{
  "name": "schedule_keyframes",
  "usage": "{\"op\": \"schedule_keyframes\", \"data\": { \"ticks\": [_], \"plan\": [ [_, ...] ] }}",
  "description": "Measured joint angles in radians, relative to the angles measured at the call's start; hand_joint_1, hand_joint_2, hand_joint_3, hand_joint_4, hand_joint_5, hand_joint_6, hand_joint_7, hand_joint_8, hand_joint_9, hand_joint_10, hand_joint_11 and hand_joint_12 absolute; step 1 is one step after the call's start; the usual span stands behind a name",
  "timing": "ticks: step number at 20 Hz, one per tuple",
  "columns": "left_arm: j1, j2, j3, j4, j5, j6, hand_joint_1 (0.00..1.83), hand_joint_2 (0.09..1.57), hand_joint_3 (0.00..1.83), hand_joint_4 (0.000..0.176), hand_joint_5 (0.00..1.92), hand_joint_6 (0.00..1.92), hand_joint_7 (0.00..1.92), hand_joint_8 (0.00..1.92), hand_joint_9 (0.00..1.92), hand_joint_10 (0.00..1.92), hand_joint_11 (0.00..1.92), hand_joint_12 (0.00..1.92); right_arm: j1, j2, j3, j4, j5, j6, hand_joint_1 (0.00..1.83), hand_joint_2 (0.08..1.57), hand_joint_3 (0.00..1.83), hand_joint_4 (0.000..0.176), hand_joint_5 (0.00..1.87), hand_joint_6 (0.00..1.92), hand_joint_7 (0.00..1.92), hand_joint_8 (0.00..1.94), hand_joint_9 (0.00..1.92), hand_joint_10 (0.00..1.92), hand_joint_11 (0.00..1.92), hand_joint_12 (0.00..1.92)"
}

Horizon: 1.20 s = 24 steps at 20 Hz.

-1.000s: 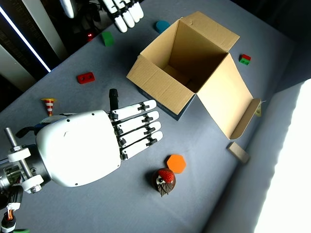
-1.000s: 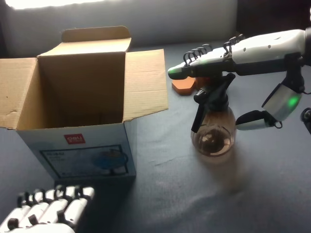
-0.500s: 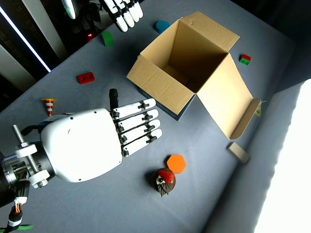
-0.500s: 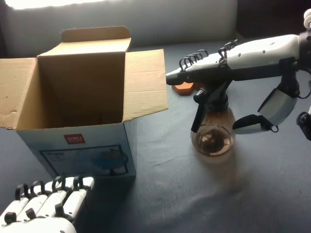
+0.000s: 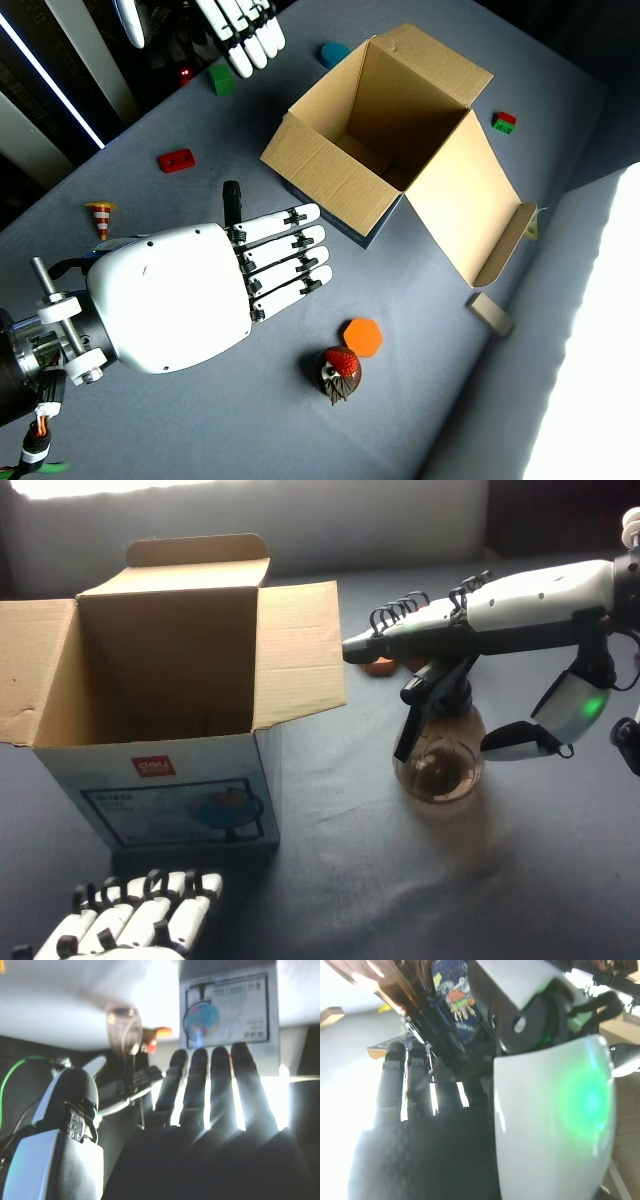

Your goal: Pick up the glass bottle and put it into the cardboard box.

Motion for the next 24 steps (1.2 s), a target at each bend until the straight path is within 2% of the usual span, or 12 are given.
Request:
{"op": "schedule_keyframes", "data": {
  "ticks": [6,14,15,16,17,18,19,20,24],
  "plan": [
    [0.001,-0.063,0.037,0.03,-0.005,-0.003,0.02,1.22,0.0,0.0,0.03,0.0,0.02,0.0,0.0,0.0,0.0,0.17,0.003,0.006,0.0,0.03,0.006,-0.014,1.25,0.67,0.71,0.0,0.0,0.0,0.0,0.0,0.0,0.0,0.0,0.0],
    [0.062,-0.115,0.092,0.089,-0.027,-0.031,0.06,1.21,0.0,0.0,0.06,0.01,0.06,0.0,0.03,0.01,0.0,0.29,0.003,0.006,0.0,0.033,0.011,-0.015,1.25,0.7,0.72,0.0,0.0,0.0,0.07,0.03,0.04,0.02,0.0,0.0],
    [0.069,-0.122,0.095,0.105,-0.039,-0.028,0.07,1.21,0.0,0.0,0.06,0.01,0.06,0.0,0.04,0.01,0.0,0.3,0.003,0.006,0.0,0.034,0.011,-0.015,1.27,0.78,0.62,0.0,0.31,0.29,0.43,0.12,0.31,0.23,0.0,0.74],
    [0.071,-0.122,0.097,0.111,-0.038,-0.028,0.07,1.21,0.0,0.0,0.06,0.01,0.06,0.0,0.04,0.01,0.0,0.3,0.003,0.006,0.0,0.036,0.01,-0.015,1.26,0.82,0.58,0.0,0.29,0.57,0.52,0.17,0.32,0.44,0.0,1.04],
    [0.079,-0.123,0.101,0.123,-0.042,-0.026,0.07,1.21,0.0,0.0,0.06,0.01,0.06,0.0,0.04,0.01,0.0,0.3,0.003,0.006,0.0,0.038,0.01,-0.018,1.26,0.82,0.58,0.0,0.29,0.57,0.52,0.17,0.32,0.44,0.0,1.04],
    [0.085,-0.128,0.107,0.123,-0.049,-0.025,0.07,1.21,0.0,0.0,0.06,0.0,0.06,0.0,0.04,0.01,0.0,0.3,0.003,0.006,0.0,0.038,0.011,-0.023,1.26,0.86,0.56,0.0,0.28,0.87,0.64,0.28,0.32,0.78,0.0,1.42],
    [0.091,-0.135,0.113,0.123,-0.05,-0.024,0.06,1.21,0.0,0.0,0.06,0.0,0.06,0.0,0.04,0.01,0.0,0.3,0.003,0.006,0.0,0.037,0.01,-0.024,1.21,1.09,0.22,0.0,0.6,1.35,0.88,0.91,0.66,1.03,0.47,1.65],
    [0.095,-0.135,0.113,0.121,-0.047,-0.016,0.06,1.21,0.0,0.0,0.06,0.0,0.06,0.0,0.04,0.01,0.0,0.3,0.003,0.006,0.0,0.039,0.011,-0.025,1.32,1.16,0.07,0.0,0.64,1.42,0.89,1.07,0.8,1.28,0.7,1.66],
    [0.131,-0.135,0.129,0.186,-0.062,0.005,0.06,1.21,0.0,0.0,0.06,0.0,0.06,0.0,0.04,0.01,0.0,0.3,0.002,0.011,0.0,0.052,0.016,-0.038,1.35,1.18,0.03,0.0,0.65,1.44,0.89,1.12,0.83,1.34,0.76,1.67]
  ]
}}
